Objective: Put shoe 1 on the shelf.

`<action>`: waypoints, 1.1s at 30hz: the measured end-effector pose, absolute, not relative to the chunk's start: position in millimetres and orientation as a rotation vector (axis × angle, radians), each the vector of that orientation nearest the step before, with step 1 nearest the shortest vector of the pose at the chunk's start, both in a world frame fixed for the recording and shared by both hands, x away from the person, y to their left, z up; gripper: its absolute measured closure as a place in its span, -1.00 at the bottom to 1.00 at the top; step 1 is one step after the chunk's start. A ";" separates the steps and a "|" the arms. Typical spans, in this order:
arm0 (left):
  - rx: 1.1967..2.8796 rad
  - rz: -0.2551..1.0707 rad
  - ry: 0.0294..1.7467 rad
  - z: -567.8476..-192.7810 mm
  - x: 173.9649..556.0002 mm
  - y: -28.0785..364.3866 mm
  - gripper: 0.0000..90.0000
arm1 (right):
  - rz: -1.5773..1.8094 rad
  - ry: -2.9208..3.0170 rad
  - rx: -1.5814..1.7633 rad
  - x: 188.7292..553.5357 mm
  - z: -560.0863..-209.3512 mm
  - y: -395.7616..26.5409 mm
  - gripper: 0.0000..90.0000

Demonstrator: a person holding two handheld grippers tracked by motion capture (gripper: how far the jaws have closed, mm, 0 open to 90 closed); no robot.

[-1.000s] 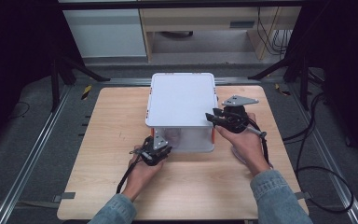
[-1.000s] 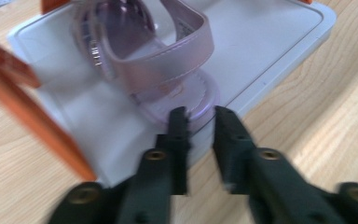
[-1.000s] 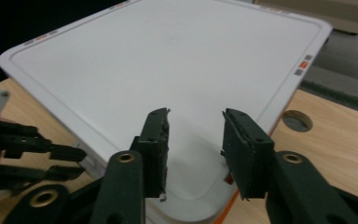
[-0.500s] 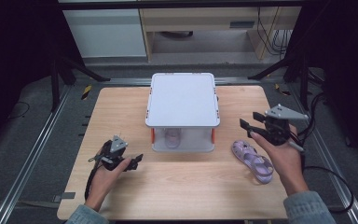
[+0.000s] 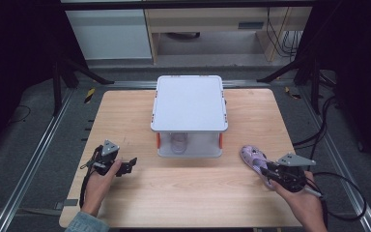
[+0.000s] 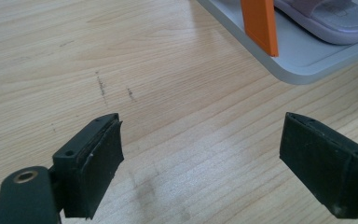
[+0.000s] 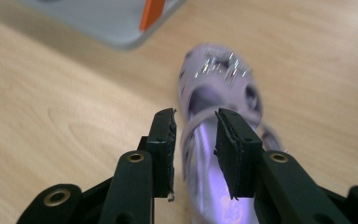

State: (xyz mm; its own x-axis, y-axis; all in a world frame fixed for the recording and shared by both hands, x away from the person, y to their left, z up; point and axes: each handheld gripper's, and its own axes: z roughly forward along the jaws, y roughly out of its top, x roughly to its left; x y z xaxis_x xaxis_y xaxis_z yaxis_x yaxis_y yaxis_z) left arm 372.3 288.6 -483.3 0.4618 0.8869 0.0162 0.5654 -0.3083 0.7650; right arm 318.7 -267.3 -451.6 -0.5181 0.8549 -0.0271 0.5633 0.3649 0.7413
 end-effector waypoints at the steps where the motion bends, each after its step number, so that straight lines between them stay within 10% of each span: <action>1: 2.006 0.579 1.208 -483.6 372.5 288.8 -0.73 | 0.955 2.236 1.239 318.5 -455.1 -266.7 0.51; 7: 2.008 0.581 1.201 -483.1 372.1 288.4 -0.72 | 0.956 2.301 1.239 325.3 -469.2 -264.6 0.89; 33: 2.008 0.584 1.194 -480.8 371.4 288.6 -0.72 | 1.183 2.637 0.878 291.5 -461.2 -75.2 0.85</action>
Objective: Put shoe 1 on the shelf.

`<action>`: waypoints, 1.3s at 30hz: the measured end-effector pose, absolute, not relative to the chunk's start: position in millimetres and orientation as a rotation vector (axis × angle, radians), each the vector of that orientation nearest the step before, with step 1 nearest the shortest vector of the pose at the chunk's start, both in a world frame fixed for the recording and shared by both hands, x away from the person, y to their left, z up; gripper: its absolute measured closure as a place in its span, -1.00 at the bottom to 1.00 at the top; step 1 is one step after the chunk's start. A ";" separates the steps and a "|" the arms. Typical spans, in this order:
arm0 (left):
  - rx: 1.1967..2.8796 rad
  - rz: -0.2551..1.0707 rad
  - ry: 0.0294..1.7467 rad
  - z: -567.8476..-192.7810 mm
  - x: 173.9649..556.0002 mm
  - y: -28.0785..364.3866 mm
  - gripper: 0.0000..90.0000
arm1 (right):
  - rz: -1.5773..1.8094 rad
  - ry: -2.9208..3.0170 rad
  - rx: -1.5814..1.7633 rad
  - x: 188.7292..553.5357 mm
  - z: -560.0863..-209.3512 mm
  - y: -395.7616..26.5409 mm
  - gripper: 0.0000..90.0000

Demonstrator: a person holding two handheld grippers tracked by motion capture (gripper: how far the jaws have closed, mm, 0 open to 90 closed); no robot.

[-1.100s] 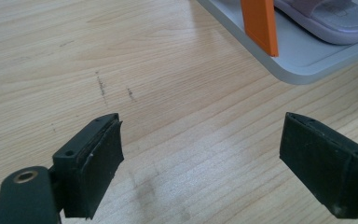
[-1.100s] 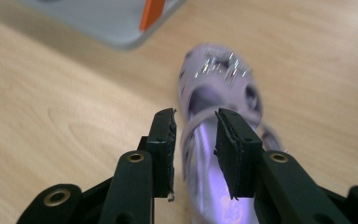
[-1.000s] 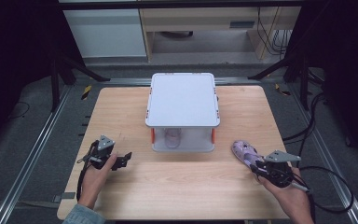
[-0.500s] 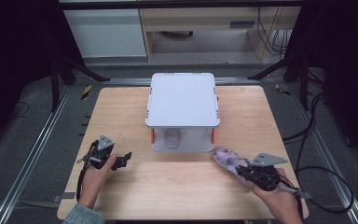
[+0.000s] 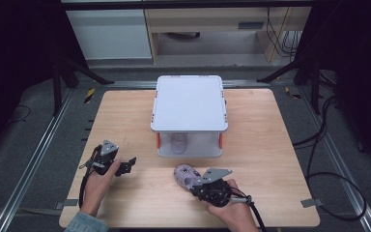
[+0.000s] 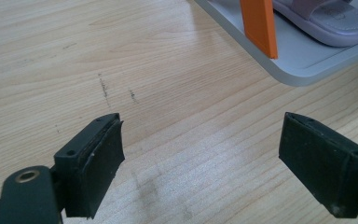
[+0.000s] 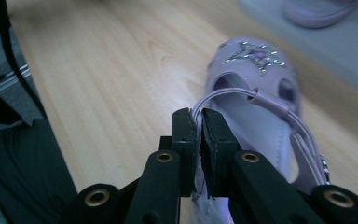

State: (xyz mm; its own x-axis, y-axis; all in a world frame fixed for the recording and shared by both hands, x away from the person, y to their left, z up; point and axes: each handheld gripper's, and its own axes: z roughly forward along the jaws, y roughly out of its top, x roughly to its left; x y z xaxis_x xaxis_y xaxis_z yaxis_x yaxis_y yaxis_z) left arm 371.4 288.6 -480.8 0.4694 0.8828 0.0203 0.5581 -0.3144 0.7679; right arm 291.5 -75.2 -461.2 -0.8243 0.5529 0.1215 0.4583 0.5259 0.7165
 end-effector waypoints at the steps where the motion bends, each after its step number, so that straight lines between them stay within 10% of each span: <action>1: 2.014 0.583 1.192 -481.1 371.4 288.0 -0.72 | 1.174 2.648 0.874 290.5 -463.7 -73.1 0.84; 23: 2.018 0.568 1.181 -482.1 370.8 285.0 -0.72 | 1.105 2.599 0.825 307.7 -456.8 -104.8 0.48; 39: 1.936 0.541 1.083 -426.3 373.0 277.2 -0.65 | 1.327 2.359 1.142 313.5 -456.0 -112.2 0.85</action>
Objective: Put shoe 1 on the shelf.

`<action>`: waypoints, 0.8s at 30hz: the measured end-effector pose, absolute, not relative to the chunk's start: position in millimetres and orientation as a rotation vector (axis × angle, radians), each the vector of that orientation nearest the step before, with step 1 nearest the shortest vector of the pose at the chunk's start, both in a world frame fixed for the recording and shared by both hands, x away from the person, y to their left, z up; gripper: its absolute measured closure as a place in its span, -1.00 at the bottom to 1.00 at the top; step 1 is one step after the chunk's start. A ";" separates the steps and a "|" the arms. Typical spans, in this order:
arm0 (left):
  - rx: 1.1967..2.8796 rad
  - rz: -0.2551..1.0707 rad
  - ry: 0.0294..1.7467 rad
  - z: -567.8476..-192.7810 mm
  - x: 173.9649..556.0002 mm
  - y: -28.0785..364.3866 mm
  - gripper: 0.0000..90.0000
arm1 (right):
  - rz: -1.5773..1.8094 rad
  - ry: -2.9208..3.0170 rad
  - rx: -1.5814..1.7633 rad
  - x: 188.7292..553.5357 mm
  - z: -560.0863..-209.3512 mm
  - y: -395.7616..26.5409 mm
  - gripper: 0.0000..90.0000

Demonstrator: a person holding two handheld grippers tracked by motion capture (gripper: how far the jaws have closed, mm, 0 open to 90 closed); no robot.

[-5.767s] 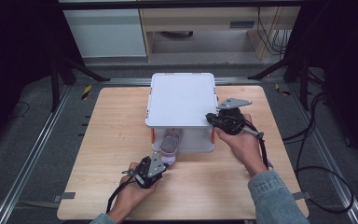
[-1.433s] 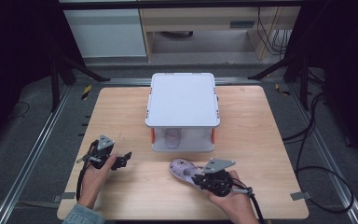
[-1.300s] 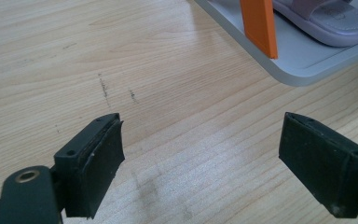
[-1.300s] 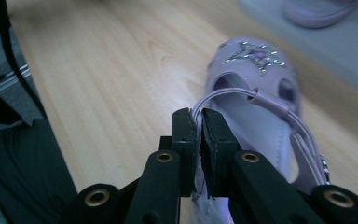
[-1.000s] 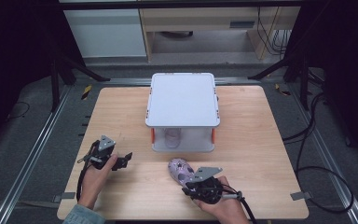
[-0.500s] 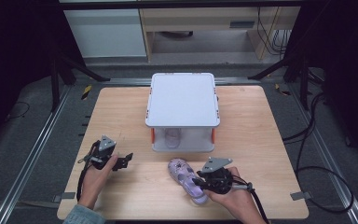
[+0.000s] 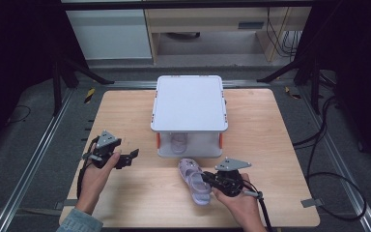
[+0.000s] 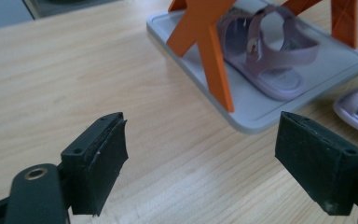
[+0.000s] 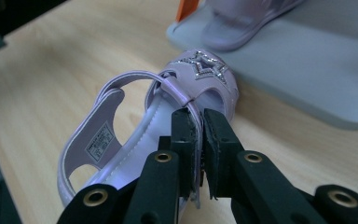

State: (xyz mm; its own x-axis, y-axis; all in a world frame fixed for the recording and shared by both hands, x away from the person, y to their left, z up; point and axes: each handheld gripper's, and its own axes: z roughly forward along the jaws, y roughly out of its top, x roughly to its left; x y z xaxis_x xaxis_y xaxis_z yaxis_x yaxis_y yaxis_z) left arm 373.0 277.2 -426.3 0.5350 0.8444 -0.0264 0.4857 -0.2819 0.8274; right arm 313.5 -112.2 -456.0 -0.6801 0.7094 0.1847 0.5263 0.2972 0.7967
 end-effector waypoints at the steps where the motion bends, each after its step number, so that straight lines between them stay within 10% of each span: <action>1: 1.936 0.541 1.083 -426.3 373.0 277.2 -0.66 | 1.327 2.359 1.142 313.5 -456.0 -112.2 0.85; 24: 1.942 0.534 0.924 -338.5 408.1 227.2 -0.44 | 1.413 1.983 1.366 352.9 -456.6 -124.5 0.86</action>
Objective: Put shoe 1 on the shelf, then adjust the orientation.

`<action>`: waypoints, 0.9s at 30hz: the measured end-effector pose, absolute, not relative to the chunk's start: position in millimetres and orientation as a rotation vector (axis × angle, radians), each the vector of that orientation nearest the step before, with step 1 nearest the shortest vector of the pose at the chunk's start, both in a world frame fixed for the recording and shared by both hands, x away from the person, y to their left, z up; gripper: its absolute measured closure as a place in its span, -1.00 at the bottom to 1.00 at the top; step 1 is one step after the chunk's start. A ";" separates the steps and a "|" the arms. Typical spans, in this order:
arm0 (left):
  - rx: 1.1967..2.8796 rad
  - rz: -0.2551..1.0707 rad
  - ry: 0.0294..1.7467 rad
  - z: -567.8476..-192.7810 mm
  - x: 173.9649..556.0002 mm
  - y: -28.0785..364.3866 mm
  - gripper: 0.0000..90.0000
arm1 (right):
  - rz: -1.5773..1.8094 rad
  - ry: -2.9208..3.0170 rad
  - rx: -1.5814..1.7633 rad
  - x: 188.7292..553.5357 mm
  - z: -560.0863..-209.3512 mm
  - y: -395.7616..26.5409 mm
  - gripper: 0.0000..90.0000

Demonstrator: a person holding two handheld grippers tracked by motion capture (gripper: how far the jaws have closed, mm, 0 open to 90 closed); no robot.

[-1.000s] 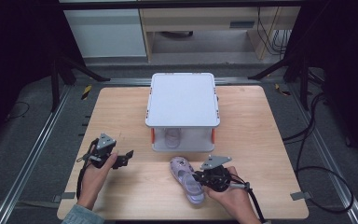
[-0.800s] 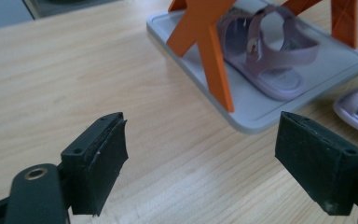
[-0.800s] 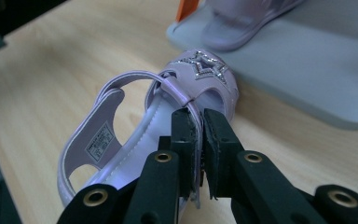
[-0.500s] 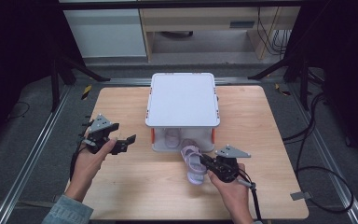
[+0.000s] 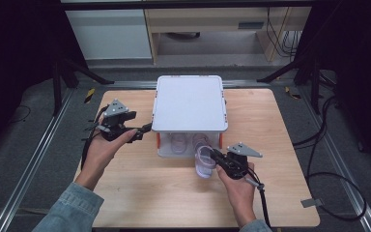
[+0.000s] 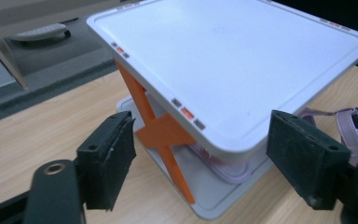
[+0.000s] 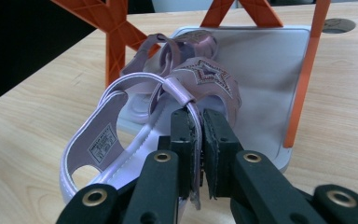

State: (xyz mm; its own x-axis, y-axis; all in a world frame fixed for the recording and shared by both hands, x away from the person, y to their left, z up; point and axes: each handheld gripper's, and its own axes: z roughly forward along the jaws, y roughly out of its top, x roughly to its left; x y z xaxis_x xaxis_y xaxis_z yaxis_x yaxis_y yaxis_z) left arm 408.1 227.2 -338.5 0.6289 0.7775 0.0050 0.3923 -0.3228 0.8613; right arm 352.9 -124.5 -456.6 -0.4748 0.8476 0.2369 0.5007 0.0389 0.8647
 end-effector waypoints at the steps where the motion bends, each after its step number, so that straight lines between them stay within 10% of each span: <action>1: 1.946 0.536 0.921 -337.2 408.9 225.4 -0.39 | 1.409 1.983 1.367 354.5 -457.5 -124.0 0.86; 15: 2.002 0.497 0.865 -328.1 421.5 182.3 0.58 | 1.398 1.942 1.368 366.9 -461.1 -120.5 0.86; 27: 2.061 0.485 0.855 -341.2 429.4 154.2 0.83 | 1.401 1.912 1.377 375.1 -466.3 -117.7 0.86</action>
State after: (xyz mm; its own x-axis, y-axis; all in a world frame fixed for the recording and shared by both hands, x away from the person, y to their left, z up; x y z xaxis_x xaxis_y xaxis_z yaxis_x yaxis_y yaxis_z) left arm 429.4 154.2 -341.2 0.6933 0.7199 0.0339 0.3983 -0.4220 0.8145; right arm 375.1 -117.7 -466.3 -0.4363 0.8723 0.2208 0.4737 0.0140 0.8806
